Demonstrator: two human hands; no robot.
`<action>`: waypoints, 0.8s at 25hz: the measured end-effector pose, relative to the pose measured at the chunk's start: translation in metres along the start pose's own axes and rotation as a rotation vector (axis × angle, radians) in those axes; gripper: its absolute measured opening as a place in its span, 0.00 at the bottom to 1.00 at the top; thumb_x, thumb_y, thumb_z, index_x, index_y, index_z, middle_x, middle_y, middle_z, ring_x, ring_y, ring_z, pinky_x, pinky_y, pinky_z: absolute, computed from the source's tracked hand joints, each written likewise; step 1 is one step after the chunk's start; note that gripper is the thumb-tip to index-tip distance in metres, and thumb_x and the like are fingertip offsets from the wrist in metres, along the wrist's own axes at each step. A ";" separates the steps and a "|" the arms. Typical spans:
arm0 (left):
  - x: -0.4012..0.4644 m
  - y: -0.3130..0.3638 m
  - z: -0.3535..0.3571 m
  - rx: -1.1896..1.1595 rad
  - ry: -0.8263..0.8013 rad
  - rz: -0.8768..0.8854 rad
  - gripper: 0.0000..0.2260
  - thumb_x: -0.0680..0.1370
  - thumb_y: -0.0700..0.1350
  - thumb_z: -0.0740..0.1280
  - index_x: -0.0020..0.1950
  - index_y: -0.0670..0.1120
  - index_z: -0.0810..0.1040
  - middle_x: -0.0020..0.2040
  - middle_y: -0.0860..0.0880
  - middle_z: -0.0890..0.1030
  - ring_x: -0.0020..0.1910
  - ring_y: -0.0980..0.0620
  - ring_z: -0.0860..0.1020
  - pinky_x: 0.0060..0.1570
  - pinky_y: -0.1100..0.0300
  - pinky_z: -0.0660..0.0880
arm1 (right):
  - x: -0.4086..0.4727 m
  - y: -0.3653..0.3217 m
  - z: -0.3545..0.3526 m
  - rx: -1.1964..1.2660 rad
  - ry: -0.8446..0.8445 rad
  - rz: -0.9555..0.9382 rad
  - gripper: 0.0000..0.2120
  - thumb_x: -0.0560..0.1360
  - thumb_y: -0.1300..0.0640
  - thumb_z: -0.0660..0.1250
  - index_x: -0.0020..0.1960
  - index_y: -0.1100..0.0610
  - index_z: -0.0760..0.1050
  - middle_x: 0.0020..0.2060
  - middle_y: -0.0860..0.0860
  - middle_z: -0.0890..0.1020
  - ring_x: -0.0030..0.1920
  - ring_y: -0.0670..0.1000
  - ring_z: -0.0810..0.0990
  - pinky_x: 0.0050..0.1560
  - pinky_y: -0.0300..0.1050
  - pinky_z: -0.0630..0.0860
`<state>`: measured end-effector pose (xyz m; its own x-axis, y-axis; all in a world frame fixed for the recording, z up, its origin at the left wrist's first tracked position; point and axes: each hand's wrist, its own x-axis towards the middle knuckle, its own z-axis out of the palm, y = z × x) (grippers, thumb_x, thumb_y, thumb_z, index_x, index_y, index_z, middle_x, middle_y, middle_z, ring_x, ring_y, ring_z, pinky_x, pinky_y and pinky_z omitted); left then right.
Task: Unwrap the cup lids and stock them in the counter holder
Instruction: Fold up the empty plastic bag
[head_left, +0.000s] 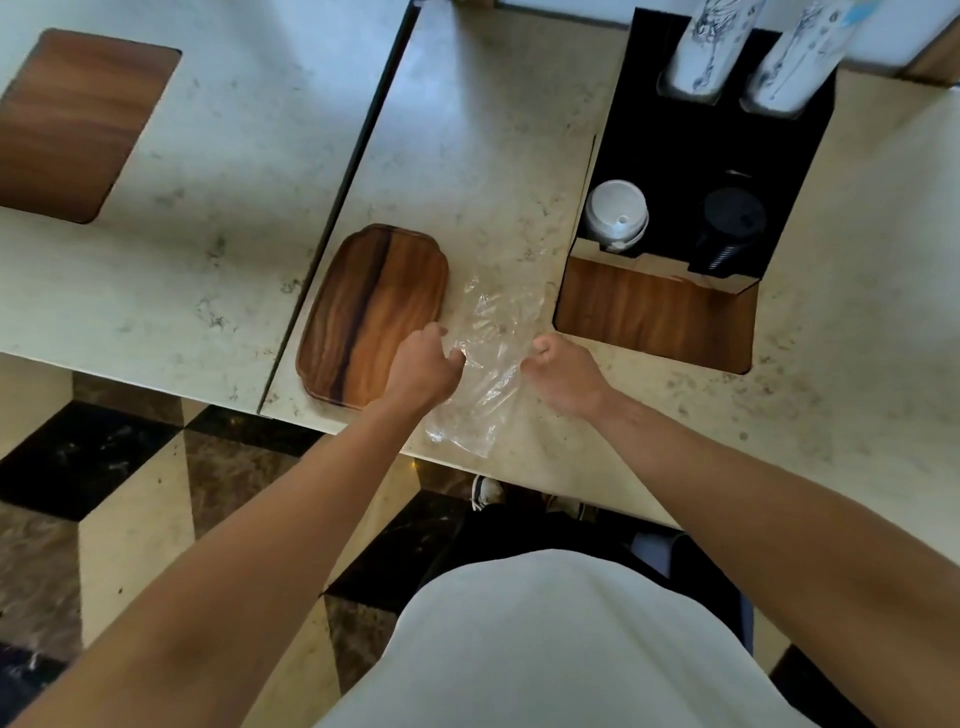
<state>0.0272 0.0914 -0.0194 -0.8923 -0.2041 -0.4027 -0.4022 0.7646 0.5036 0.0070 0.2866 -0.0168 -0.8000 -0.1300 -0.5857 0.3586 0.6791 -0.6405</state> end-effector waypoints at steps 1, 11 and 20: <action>0.002 0.001 0.002 -0.024 -0.012 -0.022 0.22 0.80 0.47 0.65 0.73 0.40 0.71 0.68 0.41 0.78 0.67 0.42 0.75 0.62 0.52 0.71 | 0.002 -0.002 0.001 0.078 0.016 0.035 0.09 0.75 0.59 0.62 0.38 0.52 0.64 0.32 0.48 0.71 0.29 0.47 0.69 0.25 0.36 0.67; 0.023 -0.006 0.011 -0.443 -0.034 -0.289 0.11 0.74 0.47 0.77 0.40 0.43 0.79 0.34 0.50 0.74 0.32 0.53 0.72 0.37 0.55 0.72 | 0.019 -0.002 0.006 0.477 0.013 0.195 0.10 0.76 0.61 0.71 0.38 0.58 0.73 0.27 0.53 0.76 0.27 0.50 0.73 0.27 0.38 0.71; 0.023 0.017 0.011 -0.786 -0.282 -0.174 0.03 0.79 0.32 0.69 0.51 0.32 0.81 0.36 0.42 0.81 0.32 0.46 0.80 0.33 0.55 0.80 | -0.007 0.027 -0.020 0.717 0.115 0.172 0.01 0.82 0.61 0.65 0.51 0.58 0.75 0.42 0.58 0.87 0.26 0.50 0.81 0.26 0.41 0.78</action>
<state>0.0017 0.1065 -0.0287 -0.7619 -0.0397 -0.6465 -0.6475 0.0690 0.7589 0.0126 0.3203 -0.0198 -0.7354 0.0391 -0.6766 0.6777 0.0396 -0.7343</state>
